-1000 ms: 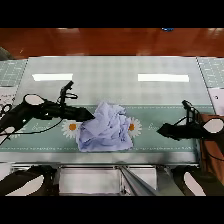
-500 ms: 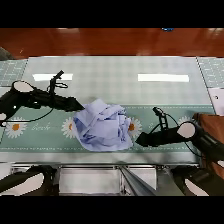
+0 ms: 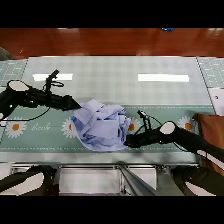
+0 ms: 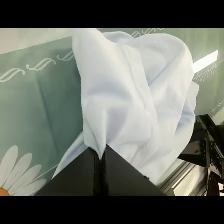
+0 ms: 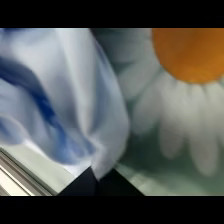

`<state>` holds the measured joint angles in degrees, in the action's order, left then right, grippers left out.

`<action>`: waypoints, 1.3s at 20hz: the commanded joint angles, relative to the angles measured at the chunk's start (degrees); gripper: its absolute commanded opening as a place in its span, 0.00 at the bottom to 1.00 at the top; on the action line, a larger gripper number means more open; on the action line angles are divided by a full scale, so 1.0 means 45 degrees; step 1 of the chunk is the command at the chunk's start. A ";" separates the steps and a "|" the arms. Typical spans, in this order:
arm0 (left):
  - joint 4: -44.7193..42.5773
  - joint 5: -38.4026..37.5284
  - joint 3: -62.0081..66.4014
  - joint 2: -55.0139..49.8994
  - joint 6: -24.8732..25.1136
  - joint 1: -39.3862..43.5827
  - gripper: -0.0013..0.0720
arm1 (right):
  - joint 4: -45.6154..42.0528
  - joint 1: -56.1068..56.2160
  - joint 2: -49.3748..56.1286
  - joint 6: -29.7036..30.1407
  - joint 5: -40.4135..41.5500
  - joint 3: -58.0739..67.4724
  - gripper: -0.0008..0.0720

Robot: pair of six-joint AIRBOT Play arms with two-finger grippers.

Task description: Fold the shirts.

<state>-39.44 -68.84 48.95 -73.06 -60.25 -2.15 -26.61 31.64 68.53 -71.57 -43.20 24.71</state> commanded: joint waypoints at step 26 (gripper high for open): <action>0.0622 0.0267 1.0554 0.9913 -0.3050 -0.2715 0.04 | -1.0856 -0.4294 -0.5357 -0.3410 -0.9447 2.1162 0.05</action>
<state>-35.16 -60.16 95.92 -30.72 -69.93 -14.33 -74.85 12.34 46.00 -87.02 -81.82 119.42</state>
